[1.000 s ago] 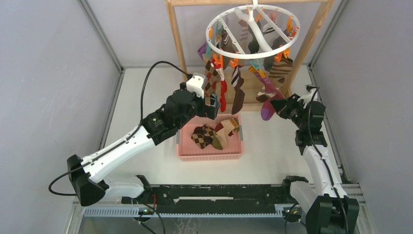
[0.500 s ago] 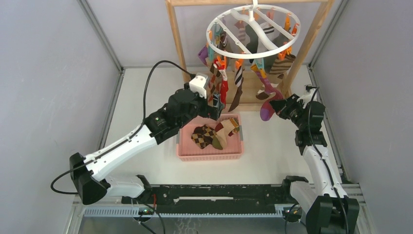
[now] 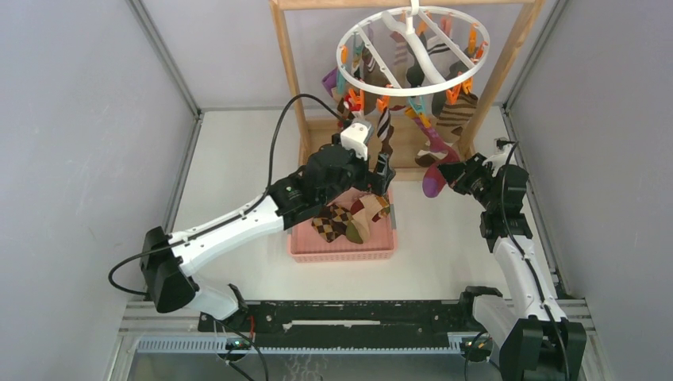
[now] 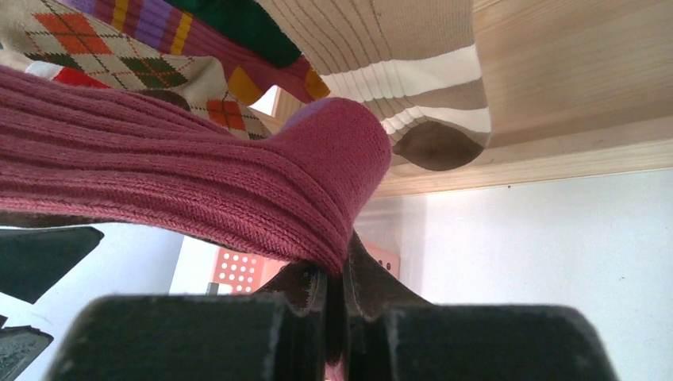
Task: Remove the socks clipped to the hanger
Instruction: Adjust the hanger on the clothesline.
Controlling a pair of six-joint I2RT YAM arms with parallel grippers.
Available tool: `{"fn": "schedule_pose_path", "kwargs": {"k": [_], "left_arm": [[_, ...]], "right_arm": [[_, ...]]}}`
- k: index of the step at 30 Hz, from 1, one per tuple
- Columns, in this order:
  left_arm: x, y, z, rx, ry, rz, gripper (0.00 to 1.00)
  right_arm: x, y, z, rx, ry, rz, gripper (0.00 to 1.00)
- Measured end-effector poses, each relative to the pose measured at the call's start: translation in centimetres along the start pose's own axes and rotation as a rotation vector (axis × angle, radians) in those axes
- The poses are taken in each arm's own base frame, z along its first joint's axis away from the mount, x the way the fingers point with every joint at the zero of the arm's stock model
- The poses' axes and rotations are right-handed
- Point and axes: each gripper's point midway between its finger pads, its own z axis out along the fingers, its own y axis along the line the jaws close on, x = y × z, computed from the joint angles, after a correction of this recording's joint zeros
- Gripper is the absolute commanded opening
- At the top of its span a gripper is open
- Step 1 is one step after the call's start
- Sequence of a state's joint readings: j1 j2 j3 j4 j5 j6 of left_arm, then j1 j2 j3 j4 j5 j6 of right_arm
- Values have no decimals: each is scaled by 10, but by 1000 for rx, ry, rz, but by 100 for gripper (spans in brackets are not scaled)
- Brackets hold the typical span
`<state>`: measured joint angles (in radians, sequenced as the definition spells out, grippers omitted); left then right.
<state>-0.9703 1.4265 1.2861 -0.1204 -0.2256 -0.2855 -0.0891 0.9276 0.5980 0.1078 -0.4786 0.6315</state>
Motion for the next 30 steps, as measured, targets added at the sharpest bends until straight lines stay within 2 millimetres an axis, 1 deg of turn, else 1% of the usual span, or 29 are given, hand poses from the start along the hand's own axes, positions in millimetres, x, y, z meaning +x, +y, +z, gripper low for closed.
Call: {"fn": "schedule_pose_path", "kwargs": {"k": [4, 11, 15, 18, 23, 25, 29, 30], "left_arm": [[-11, -2, 9, -25, -38, 2, 99], [-36, 11, 17, -117, -131, 28, 99], [-45, 11, 24, -120, -175, 58, 96], [-48, 9, 29, -116, -196, 78, 89], [-50, 6, 42, -113, -207, 99, 69], [-49, 5, 45, -111, -204, 100, 63], [-51, 3, 47, -104, -207, 100, 42], [-53, 2, 47, -101, -210, 99, 39]], "right_arm": [[0, 0, 0, 0, 1, 0, 0], [0, 0, 0, 0, 2, 1, 0], [1, 0, 0, 0, 3, 1, 0], [1, -1, 0, 1, 5, 2, 0], [1, -2, 1, 3, 7, 3, 0], [2, -2, 1, 4, 8, 5, 0], [2, -3, 2, 6, 11, 6, 0], [2, -3, 2, 6, 11, 6, 0]]}}
